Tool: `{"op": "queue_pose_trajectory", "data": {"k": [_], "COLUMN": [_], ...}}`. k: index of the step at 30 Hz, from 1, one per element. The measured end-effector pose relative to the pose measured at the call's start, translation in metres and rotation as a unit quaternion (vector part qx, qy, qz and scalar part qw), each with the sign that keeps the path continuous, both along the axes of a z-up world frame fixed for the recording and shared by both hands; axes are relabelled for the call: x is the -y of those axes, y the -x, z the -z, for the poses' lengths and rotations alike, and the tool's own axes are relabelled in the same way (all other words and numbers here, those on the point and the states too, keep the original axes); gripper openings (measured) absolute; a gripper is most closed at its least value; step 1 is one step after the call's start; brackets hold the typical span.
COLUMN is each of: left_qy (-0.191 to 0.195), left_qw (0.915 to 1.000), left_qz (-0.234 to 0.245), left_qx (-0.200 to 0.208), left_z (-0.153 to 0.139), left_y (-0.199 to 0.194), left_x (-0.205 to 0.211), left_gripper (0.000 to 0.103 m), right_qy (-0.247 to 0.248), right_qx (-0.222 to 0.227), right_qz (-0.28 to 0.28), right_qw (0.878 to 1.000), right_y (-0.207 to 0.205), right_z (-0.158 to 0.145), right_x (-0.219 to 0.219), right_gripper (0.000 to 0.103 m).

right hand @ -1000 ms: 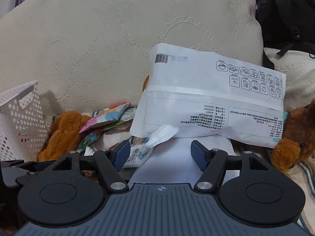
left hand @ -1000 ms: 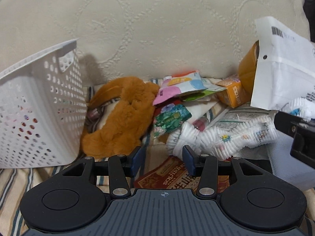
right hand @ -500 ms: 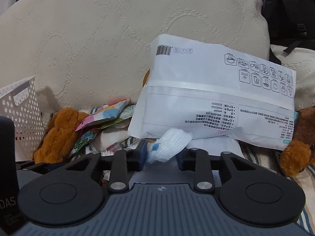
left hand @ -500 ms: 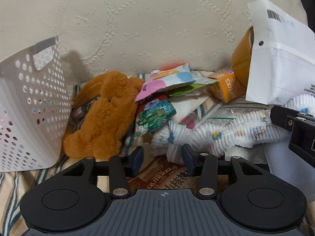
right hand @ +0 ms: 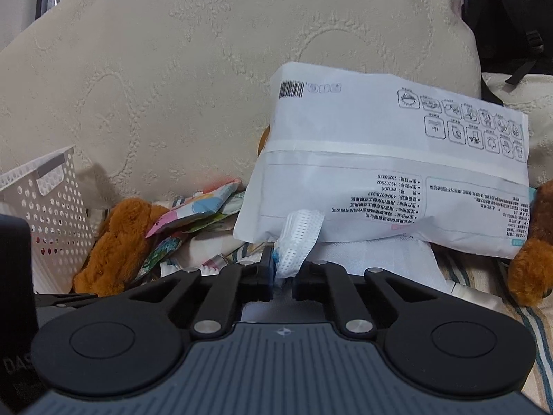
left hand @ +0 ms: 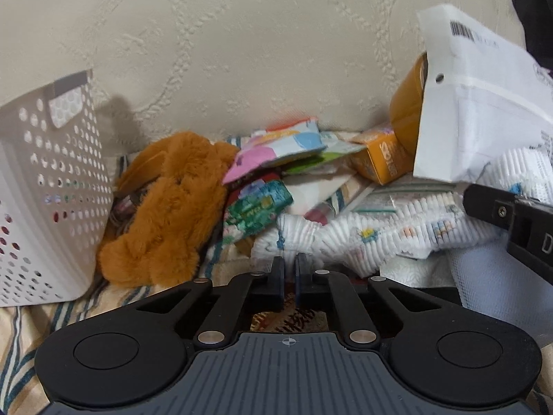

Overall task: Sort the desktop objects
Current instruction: 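Close the right gripper on the white mesh strip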

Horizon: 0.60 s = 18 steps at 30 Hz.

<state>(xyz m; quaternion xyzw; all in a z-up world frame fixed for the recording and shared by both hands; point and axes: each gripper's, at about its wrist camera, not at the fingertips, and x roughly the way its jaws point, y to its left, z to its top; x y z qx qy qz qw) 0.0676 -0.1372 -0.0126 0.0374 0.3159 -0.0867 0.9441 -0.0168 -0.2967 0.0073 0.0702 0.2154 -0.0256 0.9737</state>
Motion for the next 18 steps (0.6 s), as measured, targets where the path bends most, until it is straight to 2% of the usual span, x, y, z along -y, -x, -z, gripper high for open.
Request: {"op": "queue_pose_trajectory", "data": {"k": [3,10,18], "left_qy": [0.014,0.013,0.032], "left_qw": [0.9999,0.9999,0.999], "left_qz": [-0.005,-0.003,-0.006], "left_qx": [0.001,0.003,0.029], "left_z": [-0.006,-0.01,-0.027], "left_y": [0.0,0.002,0.011], "left_x": [-0.006,-0.005,-0.005], "left_gripper": [0.0,0.0,0.0], "right_qy": [0.0,-0.004,-0.009], "right_qx": [0.008,0.031,0.045], "right_qz": [0.001,0.002,0.016], "right_qw": [1.0,1.0,0.999], "right_y": [0.007,0.018,0.026], "right_z": [-0.002,-0.015,-0.021], "right_x": [0.003,0.009,0.021], "right_gripper": [0.01,0.009,0.009]}}
